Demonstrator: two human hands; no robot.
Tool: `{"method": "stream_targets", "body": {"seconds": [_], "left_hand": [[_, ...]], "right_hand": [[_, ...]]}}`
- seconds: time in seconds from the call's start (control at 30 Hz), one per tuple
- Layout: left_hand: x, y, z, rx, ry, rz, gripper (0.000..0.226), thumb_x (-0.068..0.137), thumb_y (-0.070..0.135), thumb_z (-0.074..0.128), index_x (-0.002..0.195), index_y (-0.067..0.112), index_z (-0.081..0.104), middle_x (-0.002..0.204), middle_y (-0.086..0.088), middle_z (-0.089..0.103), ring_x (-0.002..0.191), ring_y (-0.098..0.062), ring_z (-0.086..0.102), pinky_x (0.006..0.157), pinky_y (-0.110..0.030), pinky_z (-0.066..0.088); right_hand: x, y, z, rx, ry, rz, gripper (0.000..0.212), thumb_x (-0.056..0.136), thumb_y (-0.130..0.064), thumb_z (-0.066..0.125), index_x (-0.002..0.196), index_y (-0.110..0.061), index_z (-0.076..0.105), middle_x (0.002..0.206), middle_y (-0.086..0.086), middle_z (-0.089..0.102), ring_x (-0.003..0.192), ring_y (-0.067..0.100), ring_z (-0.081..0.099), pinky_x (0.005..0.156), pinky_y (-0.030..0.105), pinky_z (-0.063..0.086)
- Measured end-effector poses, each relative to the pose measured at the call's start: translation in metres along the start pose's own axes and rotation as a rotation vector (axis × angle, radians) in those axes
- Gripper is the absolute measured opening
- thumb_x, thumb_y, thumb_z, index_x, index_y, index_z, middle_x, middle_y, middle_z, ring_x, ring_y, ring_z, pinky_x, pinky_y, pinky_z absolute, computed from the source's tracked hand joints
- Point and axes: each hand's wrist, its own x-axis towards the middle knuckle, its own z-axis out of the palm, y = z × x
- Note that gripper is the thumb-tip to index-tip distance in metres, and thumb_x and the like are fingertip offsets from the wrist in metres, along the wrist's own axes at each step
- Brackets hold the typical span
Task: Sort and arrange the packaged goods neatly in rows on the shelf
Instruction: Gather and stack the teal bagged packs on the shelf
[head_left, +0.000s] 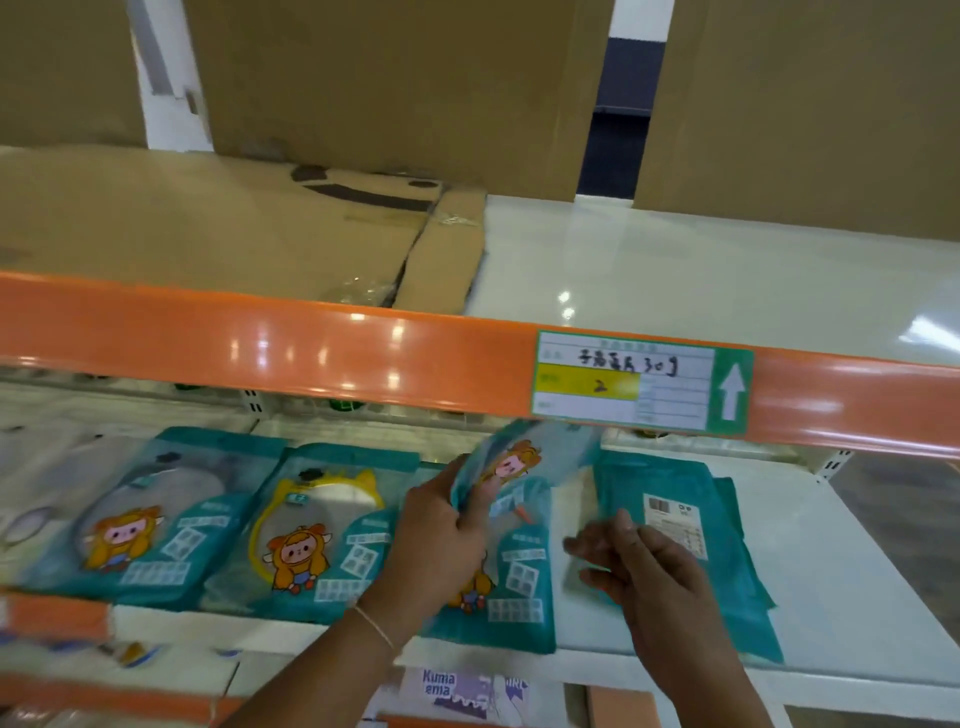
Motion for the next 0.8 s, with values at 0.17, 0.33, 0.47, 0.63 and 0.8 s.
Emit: {"method": "stream_targets", "body": {"seconds": [0.17,0.33,0.47,0.63,0.8], "left_hand": [[-0.001,-0.021,-0.04,-0.555,0.01,-0.537,0.022,0.089,0.033,0.065,0.104,0.017,0.066,0.092,0.0,0.072,0.08,-0.014,0.066,0.06,-0.024,0.047],[-0.02,-0.037,-0.056,-0.918,-0.022,-0.698,0.008,0.089,0.012,0.06,0.097,0.01,0.062,0.088,-0.009,0.071,0.078,-0.023,0.07,0.075,-0.039,0.056],[-0.032,-0.055,-0.071,-1.061,-0.078,-0.811,0.026,0.083,0.013,0.066,0.108,0.009,0.061,0.087,-0.014,0.071,0.079,-0.032,0.069,0.076,-0.043,0.054],[-0.033,-0.077,-0.113,-0.913,-0.057,-0.696,0.029,0.083,0.018,0.065,0.11,0.007,0.064,0.097,-0.018,0.072,0.081,-0.032,0.069,0.069,-0.044,0.055],[-0.035,-0.095,-0.15,-0.661,-0.113,-0.658,0.032,0.081,0.025,0.068,0.103,0.002,0.065,0.091,-0.024,0.069,0.083,-0.041,0.066,0.084,-0.062,0.052]], "right_hand": [[-0.005,0.018,0.04,-0.193,-0.1,0.214,0.043,0.076,-0.041,0.062,0.096,-0.003,0.071,0.09,0.014,0.075,0.09,0.031,0.072,0.071,0.037,0.054],[-0.013,0.031,0.08,-0.143,-0.045,0.15,0.019,0.086,-0.019,0.066,0.098,-0.005,0.07,0.089,0.012,0.076,0.083,0.026,0.073,0.073,0.037,0.059],[-0.021,0.037,0.101,-0.149,0.002,0.116,0.013,0.089,-0.017,0.064,0.093,-0.008,0.072,0.085,0.013,0.075,0.079,0.028,0.07,0.08,0.048,0.055],[-0.023,0.046,0.114,-0.142,0.031,0.157,0.015,0.091,-0.016,0.062,0.094,-0.003,0.071,0.084,0.018,0.073,0.075,0.028,0.07,0.073,0.042,0.056],[-0.023,0.059,0.129,-0.157,0.022,0.195,0.018,0.082,-0.02,0.069,0.085,-0.003,0.073,0.085,0.022,0.072,0.083,0.041,0.066,0.086,0.057,0.052]]}}
